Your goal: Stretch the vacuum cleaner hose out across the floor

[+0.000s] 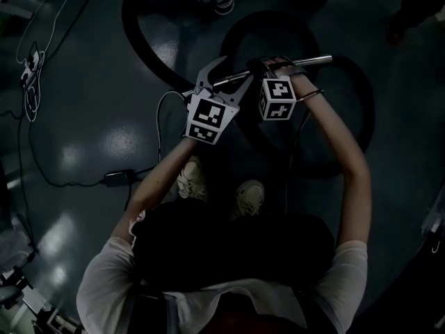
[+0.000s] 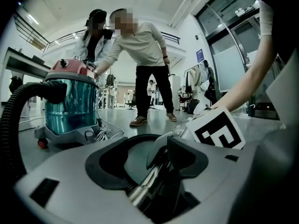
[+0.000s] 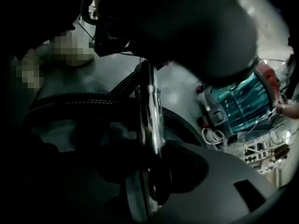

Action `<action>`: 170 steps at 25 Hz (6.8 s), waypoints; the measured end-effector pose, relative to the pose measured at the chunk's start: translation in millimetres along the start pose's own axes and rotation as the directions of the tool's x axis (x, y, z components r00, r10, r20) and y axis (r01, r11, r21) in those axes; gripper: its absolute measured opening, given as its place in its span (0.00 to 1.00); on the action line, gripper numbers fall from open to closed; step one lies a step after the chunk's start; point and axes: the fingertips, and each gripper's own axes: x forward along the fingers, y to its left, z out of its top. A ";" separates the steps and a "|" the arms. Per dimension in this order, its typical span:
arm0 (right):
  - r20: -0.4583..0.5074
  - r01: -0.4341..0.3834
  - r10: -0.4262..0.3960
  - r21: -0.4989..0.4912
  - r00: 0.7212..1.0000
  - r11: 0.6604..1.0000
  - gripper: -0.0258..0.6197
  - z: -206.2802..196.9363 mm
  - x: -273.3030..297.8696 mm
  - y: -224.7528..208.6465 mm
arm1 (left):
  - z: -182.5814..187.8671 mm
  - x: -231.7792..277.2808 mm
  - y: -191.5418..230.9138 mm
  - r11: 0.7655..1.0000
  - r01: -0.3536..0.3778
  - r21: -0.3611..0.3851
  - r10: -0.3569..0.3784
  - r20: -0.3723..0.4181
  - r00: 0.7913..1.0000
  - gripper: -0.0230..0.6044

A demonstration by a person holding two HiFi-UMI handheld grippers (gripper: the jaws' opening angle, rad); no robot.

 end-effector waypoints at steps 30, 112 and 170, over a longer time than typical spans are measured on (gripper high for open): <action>-0.502 0.441 0.039 0.791 0.864 0.425 0.32 -324.9 -134.9 55.7 | -24.6 10.7 -26.7 0.997 0.078 0.013 -0.078 -0.032 0.996 0.43; 0.110 -0.412 -0.675 0.859 0.729 -0.305 0.31 -127.1 -124.6 -121.8 | -22.9 15.8 -88.4 0.912 0.333 -0.237 -0.336 0.030 0.941 0.43; 0.648 -0.686 -0.417 0.724 0.638 0.075 0.31 15.4 -125.3 40.5 | 55.1 44.3 41.1 0.808 0.173 -0.563 -0.088 0.176 0.980 0.46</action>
